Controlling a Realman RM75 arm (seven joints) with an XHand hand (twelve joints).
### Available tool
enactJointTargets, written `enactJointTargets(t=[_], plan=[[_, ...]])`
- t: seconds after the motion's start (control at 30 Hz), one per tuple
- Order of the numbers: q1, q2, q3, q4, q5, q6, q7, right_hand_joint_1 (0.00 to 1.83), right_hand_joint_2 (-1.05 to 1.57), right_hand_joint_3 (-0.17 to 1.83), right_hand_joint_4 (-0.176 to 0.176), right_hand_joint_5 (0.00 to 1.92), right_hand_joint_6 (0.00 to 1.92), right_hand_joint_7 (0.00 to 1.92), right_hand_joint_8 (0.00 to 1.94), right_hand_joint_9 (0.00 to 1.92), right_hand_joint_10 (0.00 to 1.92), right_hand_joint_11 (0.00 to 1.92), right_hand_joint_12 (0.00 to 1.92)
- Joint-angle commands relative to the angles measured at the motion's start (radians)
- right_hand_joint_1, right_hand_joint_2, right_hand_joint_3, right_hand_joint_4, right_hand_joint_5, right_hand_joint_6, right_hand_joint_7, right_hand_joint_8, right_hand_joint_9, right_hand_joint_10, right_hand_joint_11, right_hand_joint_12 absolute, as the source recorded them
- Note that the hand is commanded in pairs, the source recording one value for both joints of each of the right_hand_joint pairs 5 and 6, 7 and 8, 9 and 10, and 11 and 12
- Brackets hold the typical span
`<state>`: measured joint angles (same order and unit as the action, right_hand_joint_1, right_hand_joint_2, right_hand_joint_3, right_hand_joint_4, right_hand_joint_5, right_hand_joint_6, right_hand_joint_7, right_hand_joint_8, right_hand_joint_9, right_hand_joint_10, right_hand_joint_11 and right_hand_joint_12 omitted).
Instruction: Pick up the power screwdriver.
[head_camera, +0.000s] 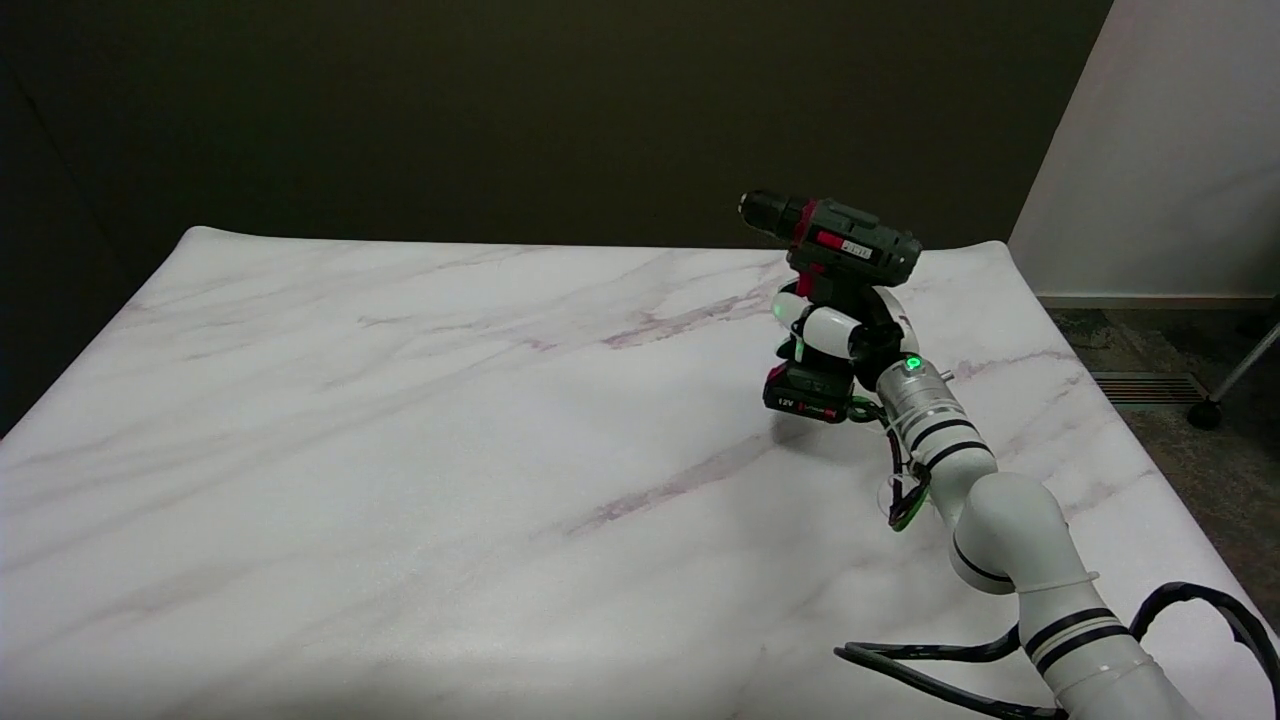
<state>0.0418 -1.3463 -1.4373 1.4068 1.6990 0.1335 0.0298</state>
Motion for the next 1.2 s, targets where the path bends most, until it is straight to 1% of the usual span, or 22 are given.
enactJointTargets(t=[0.03, 0.2, 0.33, 0.4, 0.47, 0.63, 0.73, 0.77, 0.8, 0.87, 0.97, 1.03, 1.2], plan=[[-0.008, -0.001, -0.003, 0.099, 0.234, -0.256, 0.019, 1.33, 1.39, 0.29, 0.008, 1.06, 1.06, 1.92, 1.92, 1.92, 1.92, 1.92, 1.92], [0.030, 0.005, 0.033, 0.040, 0.398, -0.458, -0.039, 1.35, 1.39, 0.27, 0.008, 1.03, 1.03, 1.92, 1.92, 1.92, 1.92, 1.92, 1.92], [0.063, 0.006, 0.045, -0.011, 0.539, -0.568, -0.086, 1.33, 1.45, 0.26, 0.001, 0.99, 0.99, 1.92, 1.92, 1.92, 1.92, 1.92, 1.92], [0.085, 0.006, 0.044, -0.051, 0.614, -0.626, -0.110, 1.33, 1.47, 0.27, -0.008, 0.98, 0.98, 1.92, 1.92, 1.92, 1.92, 1.92, 1.92], [0.101, 0.006, 0.042, -0.077, 0.656, -0.676, -0.111, 1.33, 1.48, 0.27, -0.017, 0.98, 0.98, 1.92, 1.92, 1.92, 1.92, 1.92, 1.92], [0.119, 0.006, 0.043, -0.112, 0.688, -0.759, -0.112, 1.32, 1.53, 0.29, -0.053, 0.94, 0.94, 1.92, 1.92, 1.92, 1.92, 1.92, 1.92], [0.123, 0.006, 0.041, -0.131, 0.744, -0.800, -0.112, 1.29, 1.56, 0.29, -0.068, 0.92, 0.92, 1.92, 1.92, 1.92, 1.92, 1.92, 1.92], [0.125, 0.006, 0.039, -0.140, 0.773, -0.823, -0.112, 1.29, 1.56, 0.27, -0.078, 0.90, 0.90, 1.92, 1.92, 1.92, 1.92, 1.92, 1.92], [0.126, 0.006, 0.038, -0.149, 0.790, -0.840, -0.112, 1.30, 1.55, 0.25, -0.081, 0.90, 0.90, 1.92, 1.92, 1.92, 1.92, 1.92, 1.92], [0.129, 0.006, 0.038, -0.172, 0.825, -0.883, -0.112, 1.30, 1.55, 0.21, -0.068, 0.94, 0.94, 1.92, 1.92, 1.92, 1.92, 1.92, 1.92], [0.126, 0.006, 0.040, -0.177, 0.828, -0.893, -0.112, 1.31, 1.54, 0.19, -0.026, 1.04, 1.04, 1.92, 1.92, 1.92, 1.92, 1.92, 1.92], [0.124, 0.006, 0.040, -0.176, 0.828, -0.893, -0.112, 1.31, 1.54, 0.19, -0.014, 1.07, 1.07, 1.92, 1.92, 1.92, 1.92, 1.92, 1.92], [0.122, 0.006, 0.045, -0.178, 0.828, -0.901, -0.112, 1.29, 1.56, 0.18, 0.001, 1.11, 1.11, 1.92, 1.92, 1.92, 1.92, 1.92, 1.92]])
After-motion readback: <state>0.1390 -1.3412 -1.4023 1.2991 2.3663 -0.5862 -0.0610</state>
